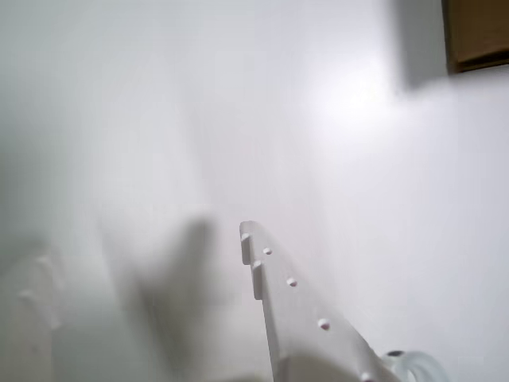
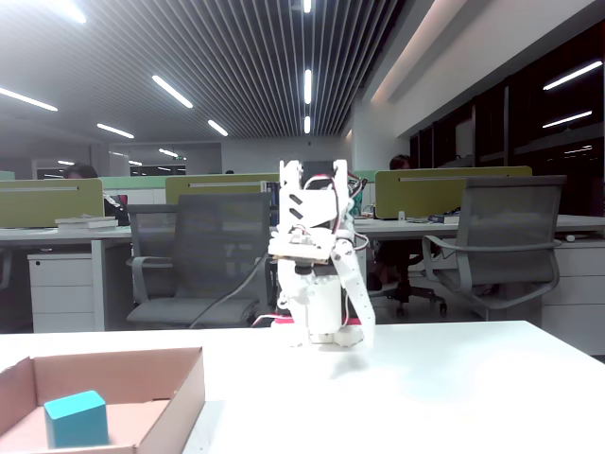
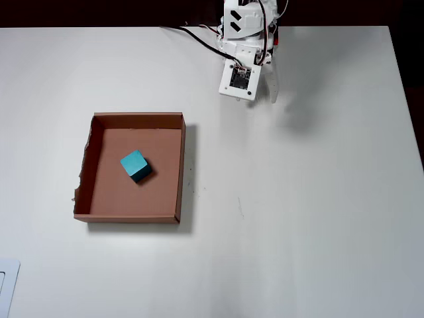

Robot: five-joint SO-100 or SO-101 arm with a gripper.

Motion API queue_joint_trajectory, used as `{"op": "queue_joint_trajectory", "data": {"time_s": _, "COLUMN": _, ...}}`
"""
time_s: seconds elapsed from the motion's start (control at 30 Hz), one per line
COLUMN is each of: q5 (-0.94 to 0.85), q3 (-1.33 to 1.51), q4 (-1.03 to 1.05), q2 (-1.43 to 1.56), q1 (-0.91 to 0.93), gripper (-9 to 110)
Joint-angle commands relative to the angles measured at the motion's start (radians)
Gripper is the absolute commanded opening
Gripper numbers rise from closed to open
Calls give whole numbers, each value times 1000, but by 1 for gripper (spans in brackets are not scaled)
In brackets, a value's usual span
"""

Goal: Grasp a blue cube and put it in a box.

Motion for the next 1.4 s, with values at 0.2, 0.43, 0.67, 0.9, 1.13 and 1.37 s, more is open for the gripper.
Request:
{"op": "queue_joint_trajectory", "data": {"time_s": 0.2, "q5": 12, "q3": 31, "q4": -17, "q2": 21, "q1": -25, "gripper": 27}}
{"op": "queue_joint_trajectory", "data": {"time_s": 0.43, "q5": 15, "q3": 31, "q4": -9, "q2": 21, "q1": -43, "gripper": 27}}
{"op": "queue_joint_trajectory", "data": {"time_s": 0.67, "q5": 15, "q3": 31, "q4": -2, "q2": 21, "q1": -54, "gripper": 27}}
{"op": "queue_joint_trajectory", "data": {"time_s": 0.9, "q5": 15, "q3": 31, "q4": 20, "q2": 21, "q1": -54, "gripper": 27}}
{"op": "queue_joint_trajectory", "data": {"time_s": 1.13, "q5": 15, "q3": 31, "q4": 21, "q2": 21, "q1": -54, "gripper": 27}}
{"op": "queue_joint_trajectory", "data": {"time_s": 1.37, "q5": 15, "q3": 31, "q4": 21, "q2": 21, "q1": -54, "gripper": 27}}
